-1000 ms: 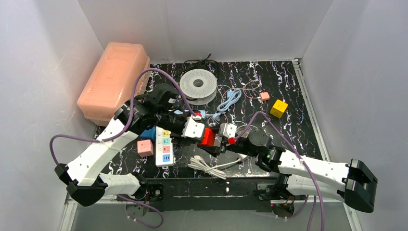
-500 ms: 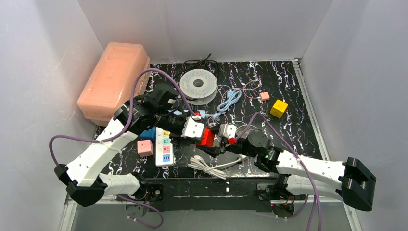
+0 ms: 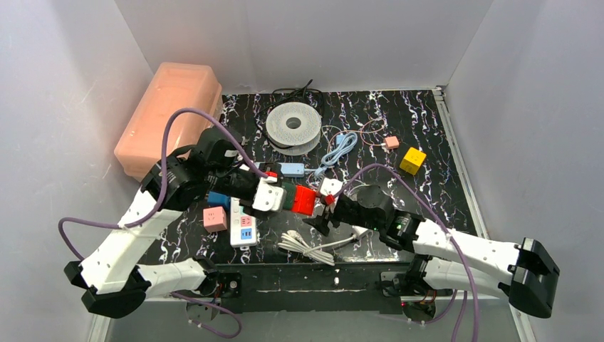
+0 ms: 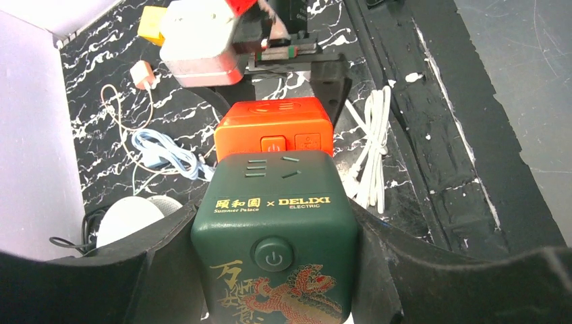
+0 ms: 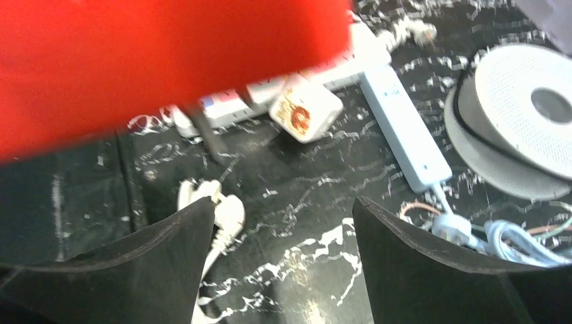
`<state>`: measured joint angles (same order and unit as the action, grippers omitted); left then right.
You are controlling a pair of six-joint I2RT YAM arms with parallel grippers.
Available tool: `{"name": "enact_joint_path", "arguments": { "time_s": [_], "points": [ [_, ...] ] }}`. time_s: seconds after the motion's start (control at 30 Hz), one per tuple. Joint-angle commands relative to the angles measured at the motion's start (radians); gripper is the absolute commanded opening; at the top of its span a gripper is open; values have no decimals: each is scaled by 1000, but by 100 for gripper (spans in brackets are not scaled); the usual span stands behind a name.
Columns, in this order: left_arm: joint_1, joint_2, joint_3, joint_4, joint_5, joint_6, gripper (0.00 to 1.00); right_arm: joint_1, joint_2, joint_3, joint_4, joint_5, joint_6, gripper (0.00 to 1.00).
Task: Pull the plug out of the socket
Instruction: Remove the plug from the socket.
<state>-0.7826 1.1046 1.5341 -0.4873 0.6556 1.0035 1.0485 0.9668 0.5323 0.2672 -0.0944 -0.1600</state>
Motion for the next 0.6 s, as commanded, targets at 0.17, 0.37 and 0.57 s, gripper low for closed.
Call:
{"name": "enact_joint_path", "arguments": {
  "time_s": [0.17, 0.37, 0.57],
  "points": [
    [2, -21, 24, 3, 55, 19, 0, 37, -173, 163, -45, -36, 61, 85],
    [2, -13, 24, 3, 57, 22, 0, 37, -200, 249, -167, -70, 5, 86],
    [2, 1, 37, 3, 58, 16, 0, 36, -140, 302, -190, -100, -61, 87]
  ]
}}
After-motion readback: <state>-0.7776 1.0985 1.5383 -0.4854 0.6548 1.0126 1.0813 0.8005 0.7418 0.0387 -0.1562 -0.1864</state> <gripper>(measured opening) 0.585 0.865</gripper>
